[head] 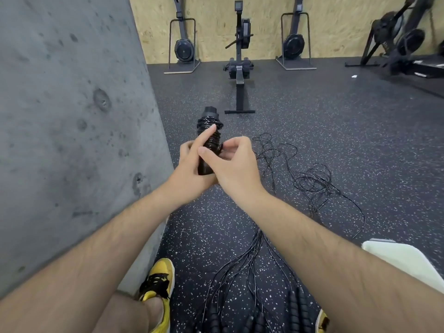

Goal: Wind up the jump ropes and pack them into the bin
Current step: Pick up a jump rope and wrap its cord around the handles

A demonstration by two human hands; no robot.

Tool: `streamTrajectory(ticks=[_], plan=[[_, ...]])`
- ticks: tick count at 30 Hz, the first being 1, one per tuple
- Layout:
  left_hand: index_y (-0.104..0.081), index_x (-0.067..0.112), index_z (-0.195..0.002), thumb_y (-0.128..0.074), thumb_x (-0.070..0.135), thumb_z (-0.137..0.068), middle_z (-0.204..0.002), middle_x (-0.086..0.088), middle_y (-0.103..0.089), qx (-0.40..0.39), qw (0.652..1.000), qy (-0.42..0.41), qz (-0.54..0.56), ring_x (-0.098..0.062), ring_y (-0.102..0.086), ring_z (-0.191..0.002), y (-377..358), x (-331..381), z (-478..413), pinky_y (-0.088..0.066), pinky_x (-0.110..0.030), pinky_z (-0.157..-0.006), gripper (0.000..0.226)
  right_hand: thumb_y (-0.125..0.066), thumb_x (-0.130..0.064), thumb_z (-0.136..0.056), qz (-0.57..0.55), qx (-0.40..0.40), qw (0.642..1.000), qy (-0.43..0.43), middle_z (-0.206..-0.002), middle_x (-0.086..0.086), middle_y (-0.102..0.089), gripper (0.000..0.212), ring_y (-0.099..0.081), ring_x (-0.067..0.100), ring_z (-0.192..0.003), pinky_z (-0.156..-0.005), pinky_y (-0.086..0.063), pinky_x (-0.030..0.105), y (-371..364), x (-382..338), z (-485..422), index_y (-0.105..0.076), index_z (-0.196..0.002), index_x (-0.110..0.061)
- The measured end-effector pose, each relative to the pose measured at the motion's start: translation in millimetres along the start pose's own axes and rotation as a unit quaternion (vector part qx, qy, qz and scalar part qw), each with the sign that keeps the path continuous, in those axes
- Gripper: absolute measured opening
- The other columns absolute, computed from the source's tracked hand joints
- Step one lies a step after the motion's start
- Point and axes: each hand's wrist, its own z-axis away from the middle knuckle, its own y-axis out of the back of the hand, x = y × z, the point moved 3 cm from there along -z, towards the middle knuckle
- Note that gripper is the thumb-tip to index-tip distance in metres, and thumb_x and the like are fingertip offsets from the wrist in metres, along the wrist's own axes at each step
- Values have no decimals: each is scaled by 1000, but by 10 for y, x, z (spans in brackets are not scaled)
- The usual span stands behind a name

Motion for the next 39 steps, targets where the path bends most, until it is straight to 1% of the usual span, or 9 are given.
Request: streamTrajectory(ticks=[3,7,14,18,21,25,31,35,39], plan=[[-27,51,-153,-67,17,-65,-137,-3,-31,-11,999,44,3,-10,-31,-141,111,-121,77,-40,-29,-113,102,-85,-29,-76,-33,-20,999,-13,-109,-5,-60,62,-64,-1,-92,-84,-58,30,-108,97,-13,-43,-120,-18],[-30,53,-148,-60,16,-67,-130,-6,-36,31,999,43,-3,-28,-48,-131,204,-336,157,-42,-39,-114,94,-81,-12,-77,-4,-49,999,-13,-111,-5,-60,59,-65,4,-94,-88,-55,28,-385,274,-24,-42,-120,-19],[-28,30,-157,-66,16,-62,-133,-6,-34,81,993,90,-10,-9,-48,-123,388,-765,71,-44,-40,-112,103,-59,-2,-73,27,-48,998,-11,-111,-4,-64,55,-66,17,-100,-91,-54,43,-794,531,-166,-40,-108,-41],[-35,35,-154,-79,-2,-71,-133,-7,-43,31,989,145,18,-8,-57,-115,514,-1143,24,-57,-29,-93,101,-47,11,-77,-19,-113,990,-87,-108,5,-67,58,-67,17,-90,-79,-57,37,-1037,810,-297,-52,-112,-34],[-40,26,-152,-65,-23,-78,-127,-2,-61,-26,974,210,79,-4,-64,-103,500,-1554,10,-53,-16,-83,92,-47,8,-78,-16,-140,978,-155,-106,9,-67,57,-67,26,-96,-84,-57,44,-1250,1174,-341,-56,-107,-39],[-45,24,-147,-55,-28,-80,-109,9,-56,-64,946,310,73,-4,-59,-93,304,-2187,120,-52,-10,-73,85,-48,9,-79,5,-158,962,-223,-98,4,-64,55,-65,25,-89,-79,-57,40,-1479,1931,-268,-55,-116,-32],[-46,45,-134,-63,-14,-73,-128,-10,-63,-73,921,381,25,-24,-63,-110,-438,-3464,534,-56,-43,-96,87,-48,-7,-73,80,-183,935,-292,-102,-5,-68,53,-66,26,-100,-86,-58,45,-1700,3380,-34,-53,-107,-48],[-48,34,-141,-54,4,-74,-129,-3,-60,-27,913,405,-28,-21,-59,-118,-824,-4093,797,-47,-36,-106,74,-46,-16,-64,116,-189,928,-301,-105,-14,-68,57,-61,23,-108,-98,-52,40,-1926,4417,81,-52,-105,-55],[-53,19,-140,-60,-4,-84,-129,-8,-58,8,908,410,-86,-23,-56,-118,-1006,-4511,903,-40,-24,-100,62,-53,5,-81,89,-194,920,-329,-122,1,-63,59,-60,18,-111,-96,-46,21,-2006,4383,106,-50,-132,-24]])
